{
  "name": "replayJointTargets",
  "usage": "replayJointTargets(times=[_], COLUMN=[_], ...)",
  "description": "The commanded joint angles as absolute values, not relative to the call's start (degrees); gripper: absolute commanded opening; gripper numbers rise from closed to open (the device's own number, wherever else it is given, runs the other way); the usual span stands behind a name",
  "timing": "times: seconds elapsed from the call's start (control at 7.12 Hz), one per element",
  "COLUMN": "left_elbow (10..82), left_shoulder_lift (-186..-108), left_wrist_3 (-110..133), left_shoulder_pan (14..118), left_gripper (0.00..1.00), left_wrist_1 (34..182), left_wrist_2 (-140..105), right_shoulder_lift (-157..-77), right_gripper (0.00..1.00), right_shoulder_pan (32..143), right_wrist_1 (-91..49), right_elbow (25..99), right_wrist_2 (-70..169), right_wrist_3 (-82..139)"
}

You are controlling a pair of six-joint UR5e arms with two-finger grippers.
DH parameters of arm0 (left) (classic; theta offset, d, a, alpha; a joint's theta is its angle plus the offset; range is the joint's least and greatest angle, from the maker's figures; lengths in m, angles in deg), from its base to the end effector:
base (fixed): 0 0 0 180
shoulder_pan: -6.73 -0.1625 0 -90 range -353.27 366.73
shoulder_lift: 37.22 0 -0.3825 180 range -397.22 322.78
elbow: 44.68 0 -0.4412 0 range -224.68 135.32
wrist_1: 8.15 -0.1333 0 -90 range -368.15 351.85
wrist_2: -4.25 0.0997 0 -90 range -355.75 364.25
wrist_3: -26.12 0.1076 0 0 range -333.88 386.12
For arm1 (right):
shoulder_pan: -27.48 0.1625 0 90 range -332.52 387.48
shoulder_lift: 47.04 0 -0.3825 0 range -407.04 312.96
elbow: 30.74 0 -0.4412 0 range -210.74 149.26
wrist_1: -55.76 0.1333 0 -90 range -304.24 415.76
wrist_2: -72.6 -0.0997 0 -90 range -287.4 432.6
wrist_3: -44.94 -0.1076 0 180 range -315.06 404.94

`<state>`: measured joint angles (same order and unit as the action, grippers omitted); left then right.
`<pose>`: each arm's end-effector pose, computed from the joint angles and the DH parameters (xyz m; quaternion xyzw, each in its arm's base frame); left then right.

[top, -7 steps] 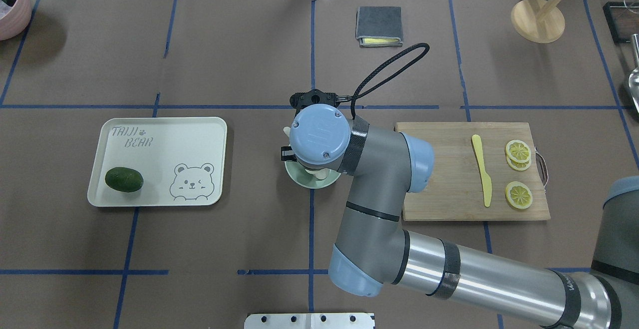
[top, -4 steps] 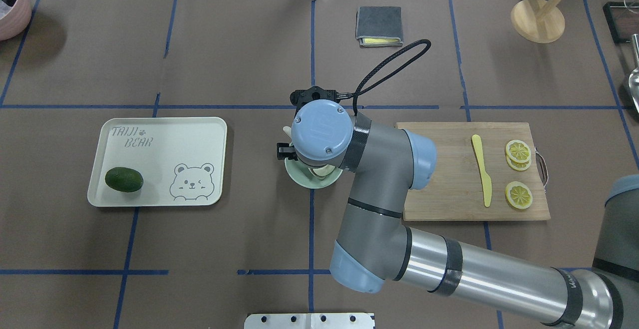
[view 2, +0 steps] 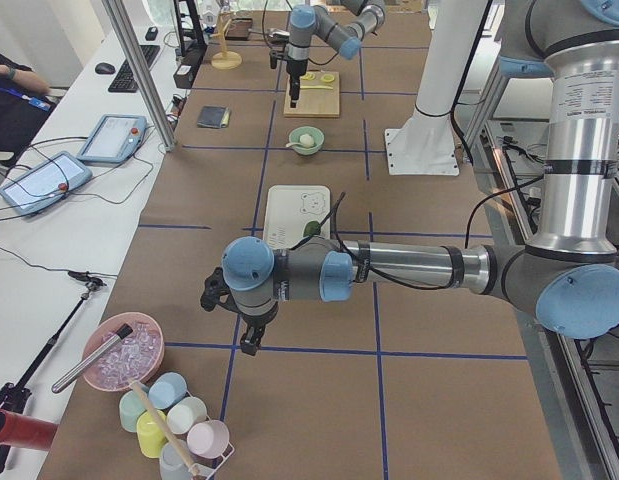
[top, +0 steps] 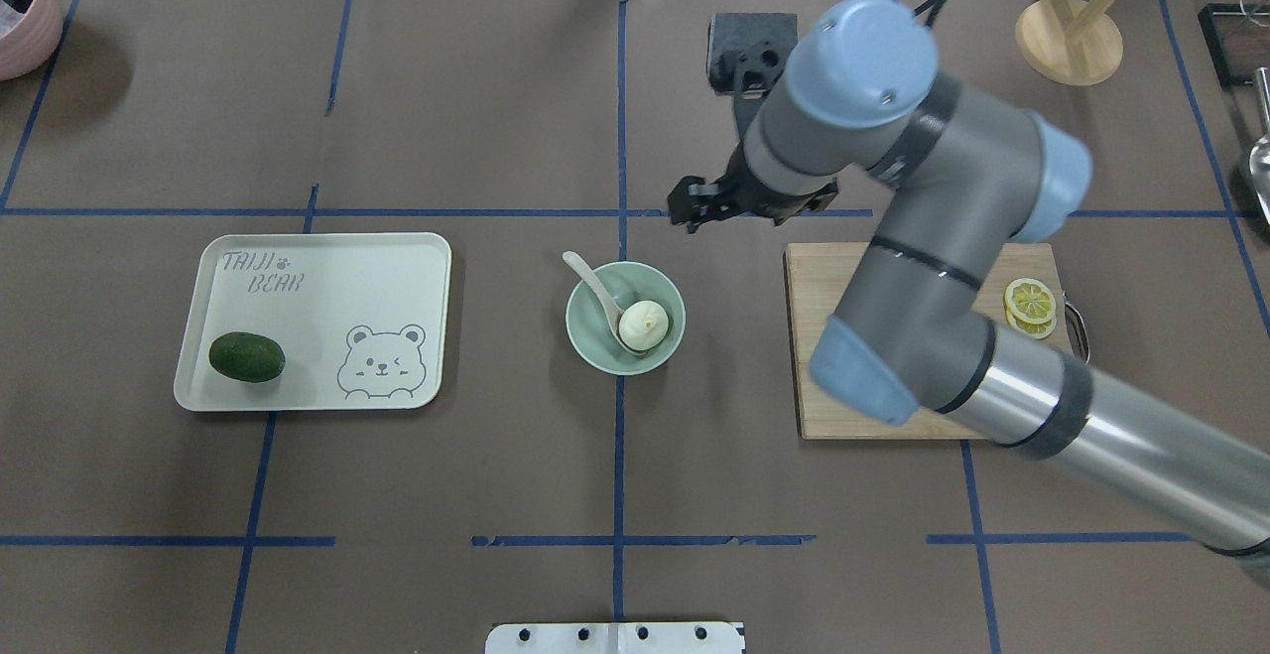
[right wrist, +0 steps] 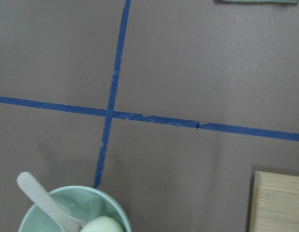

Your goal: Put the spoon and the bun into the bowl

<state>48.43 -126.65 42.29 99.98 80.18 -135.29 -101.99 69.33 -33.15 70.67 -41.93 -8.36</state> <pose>-0.0818 -0.5339 0.5937 0.0775 0.4118 0.1053 0.9018 -0.4348 -0.5084 0.1483 0.0989 -0.4280 -0.0454 0.8972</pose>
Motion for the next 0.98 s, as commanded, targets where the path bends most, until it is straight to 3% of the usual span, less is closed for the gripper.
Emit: replayJointTargets(times=[0.0,0.42,0.84], left_elbow=[48.74,49.44,50.85], left_shoulder_lift=[-126.6,-125.03,-123.88], left_wrist_3=[42.12,42.29,42.9], left_shoulder_pan=[99.98,100.07,100.07], left_gripper=[1.0,1.0,1.0], left_wrist_1=[79.92,80.0,80.27], left_wrist_2=[-133.4,-131.54,-131.63], right_shoulder_lift=[-112.72,-129.69,-141.75], right_gripper=[1.0,1.0,1.0], right_shoulder_pan=[81.84,99.93,112.63], right_wrist_1=[-33.19,-33.63,-33.8], right_elbow=[73.66,73.67,73.41], right_wrist_2=[-52.79,-58.69,-61.88], right_wrist_3=[11.09,44.04,51.44])
